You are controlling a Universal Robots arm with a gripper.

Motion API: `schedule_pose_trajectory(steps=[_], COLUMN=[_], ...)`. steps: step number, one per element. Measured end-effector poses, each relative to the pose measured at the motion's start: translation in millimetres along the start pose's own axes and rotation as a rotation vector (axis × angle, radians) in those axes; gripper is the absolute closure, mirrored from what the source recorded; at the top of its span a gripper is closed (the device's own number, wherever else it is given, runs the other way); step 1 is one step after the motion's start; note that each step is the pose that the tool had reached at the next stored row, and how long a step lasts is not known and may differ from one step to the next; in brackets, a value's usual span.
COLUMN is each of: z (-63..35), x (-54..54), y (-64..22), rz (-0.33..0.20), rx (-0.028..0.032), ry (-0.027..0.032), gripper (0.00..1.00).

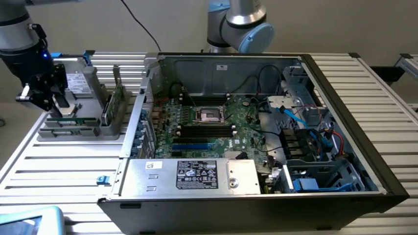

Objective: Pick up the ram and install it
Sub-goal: 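Pick up the ram and move it above insertion slot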

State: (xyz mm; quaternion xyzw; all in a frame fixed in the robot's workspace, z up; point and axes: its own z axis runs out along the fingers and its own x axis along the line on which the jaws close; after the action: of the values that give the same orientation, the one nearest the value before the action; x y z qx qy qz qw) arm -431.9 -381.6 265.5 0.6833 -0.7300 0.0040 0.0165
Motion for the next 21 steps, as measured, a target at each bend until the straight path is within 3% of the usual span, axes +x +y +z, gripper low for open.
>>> schedule_pose_trajectory(steps=[6, 21], z=[10.9, 38.2], x=[3.9, 3.7], y=[-2.0, -4.1], rz=[0.0, 0.0], rx=[-0.0028, -0.0029], ry=[0.0003, 0.0002], gripper=[0.57, 0.57])
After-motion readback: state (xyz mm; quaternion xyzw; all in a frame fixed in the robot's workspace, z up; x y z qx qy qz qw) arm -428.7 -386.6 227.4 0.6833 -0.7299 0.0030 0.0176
